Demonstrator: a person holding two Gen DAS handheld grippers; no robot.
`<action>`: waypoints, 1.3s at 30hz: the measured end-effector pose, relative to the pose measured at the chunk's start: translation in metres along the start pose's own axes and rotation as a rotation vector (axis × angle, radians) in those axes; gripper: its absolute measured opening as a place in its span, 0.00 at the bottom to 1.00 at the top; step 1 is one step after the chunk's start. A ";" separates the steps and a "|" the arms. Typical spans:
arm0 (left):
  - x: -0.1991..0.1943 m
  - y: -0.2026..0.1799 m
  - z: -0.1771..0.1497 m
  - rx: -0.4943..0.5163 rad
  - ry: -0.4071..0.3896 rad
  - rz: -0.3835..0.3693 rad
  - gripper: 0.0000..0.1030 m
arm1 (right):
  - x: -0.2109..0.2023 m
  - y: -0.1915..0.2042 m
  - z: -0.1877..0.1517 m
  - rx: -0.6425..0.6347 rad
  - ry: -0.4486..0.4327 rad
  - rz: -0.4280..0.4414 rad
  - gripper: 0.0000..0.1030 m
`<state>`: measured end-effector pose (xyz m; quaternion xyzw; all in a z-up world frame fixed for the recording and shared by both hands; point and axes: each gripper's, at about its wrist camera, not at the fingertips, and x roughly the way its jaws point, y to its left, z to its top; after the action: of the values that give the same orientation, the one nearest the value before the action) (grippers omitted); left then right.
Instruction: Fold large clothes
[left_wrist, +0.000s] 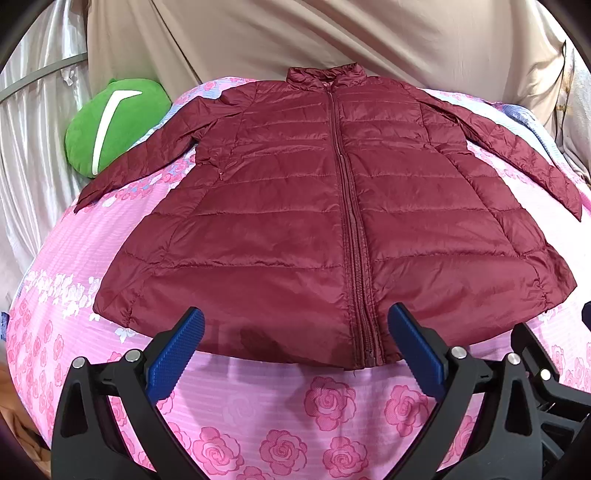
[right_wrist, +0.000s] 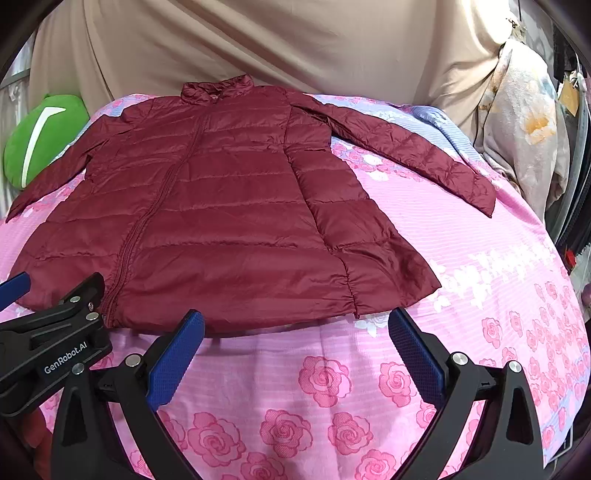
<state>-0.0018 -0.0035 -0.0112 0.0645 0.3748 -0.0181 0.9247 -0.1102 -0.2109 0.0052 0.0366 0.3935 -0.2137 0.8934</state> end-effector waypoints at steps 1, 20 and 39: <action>0.000 0.000 0.000 0.001 0.001 0.001 0.94 | 0.000 0.000 0.000 -0.001 0.000 -0.001 0.95; 0.001 0.005 0.001 0.004 0.003 0.006 0.94 | 0.000 0.002 0.001 -0.003 -0.001 -0.005 0.95; 0.003 0.007 0.002 0.003 0.005 0.009 0.94 | 0.002 0.002 0.005 -0.006 0.004 -0.006 0.95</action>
<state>0.0018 0.0036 -0.0110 0.0678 0.3770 -0.0142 0.9236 -0.1047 -0.2106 0.0066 0.0334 0.3958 -0.2150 0.8922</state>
